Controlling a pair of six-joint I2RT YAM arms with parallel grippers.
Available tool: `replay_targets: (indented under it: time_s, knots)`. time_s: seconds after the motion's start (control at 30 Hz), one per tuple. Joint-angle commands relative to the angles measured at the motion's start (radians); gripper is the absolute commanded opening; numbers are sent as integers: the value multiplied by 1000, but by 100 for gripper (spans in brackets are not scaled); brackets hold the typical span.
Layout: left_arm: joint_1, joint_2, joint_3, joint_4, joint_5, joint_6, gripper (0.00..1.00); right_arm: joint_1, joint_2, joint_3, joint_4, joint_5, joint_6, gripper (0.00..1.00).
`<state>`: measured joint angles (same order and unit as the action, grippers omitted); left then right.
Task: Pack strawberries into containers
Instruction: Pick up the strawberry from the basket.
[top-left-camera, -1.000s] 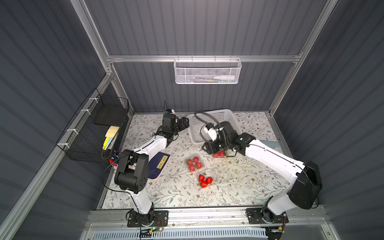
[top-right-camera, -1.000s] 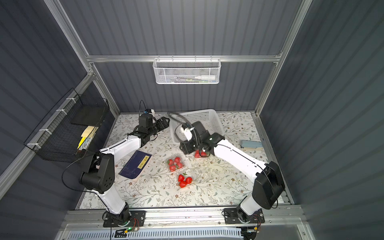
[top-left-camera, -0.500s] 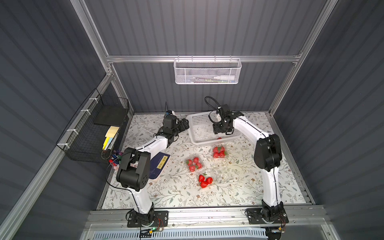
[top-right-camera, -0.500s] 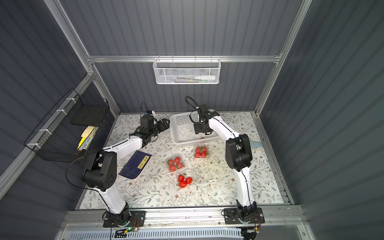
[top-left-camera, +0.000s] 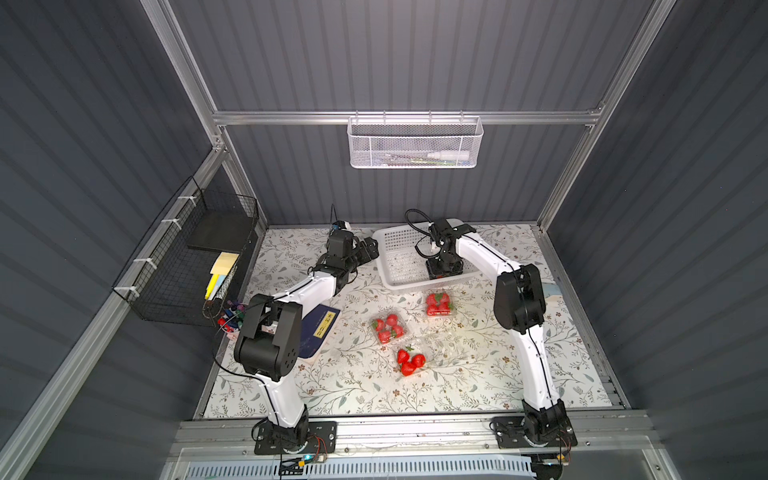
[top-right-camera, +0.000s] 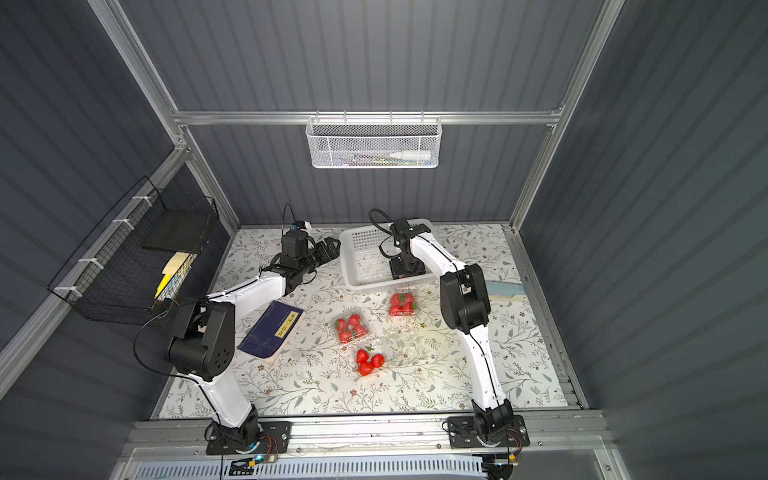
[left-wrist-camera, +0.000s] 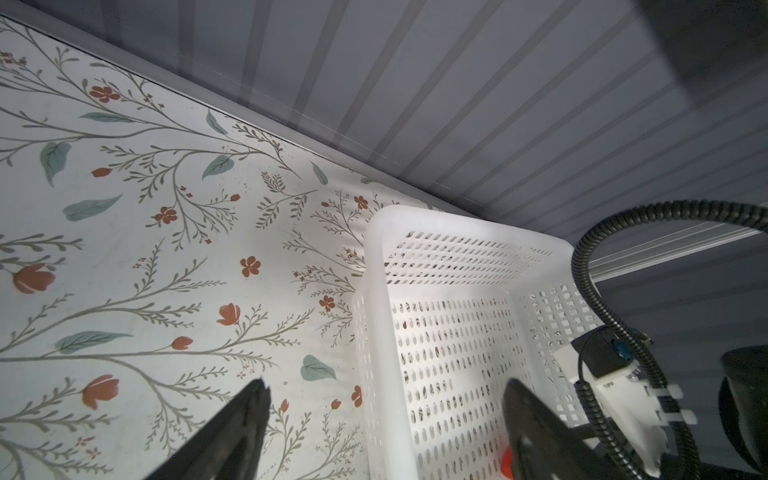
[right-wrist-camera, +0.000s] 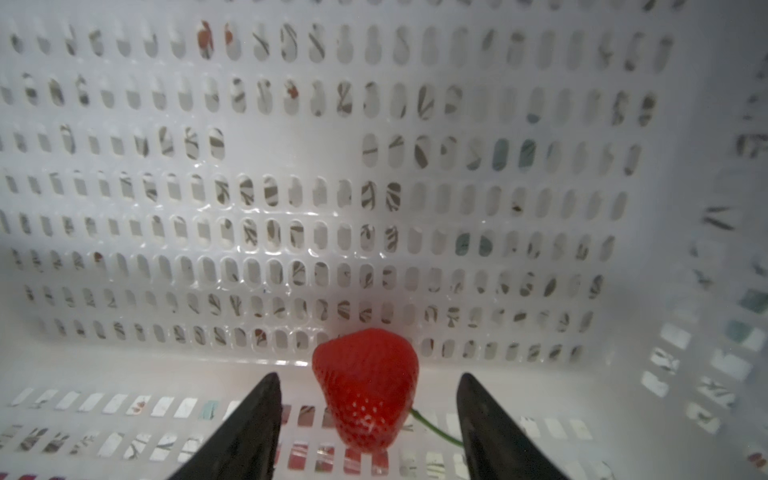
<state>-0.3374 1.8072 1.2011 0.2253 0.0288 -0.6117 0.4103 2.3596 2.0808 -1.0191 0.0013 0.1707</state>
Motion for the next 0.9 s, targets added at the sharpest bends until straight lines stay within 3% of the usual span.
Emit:
replay_targets:
  time_s: [0.0,0.17,0.4,0.53,0.87]
  knots:
    - [1,17,-2,12,17,25,90,-5,51,15,-49,-22,13,64]
    - [1,2,-11,6,19,29,90,-5,78,30,-15,-69,30,60]
    - [1,-12,-15,-7,18,33,90,-5,80,44,4,-83,46,45]
    - [1,-15,-18,-10,22,34,90,-5,37,20,33,-84,53,33]
    - [1,-57,-12,-27,21,38,91,-3,-173,-55,74,-111,68,25]
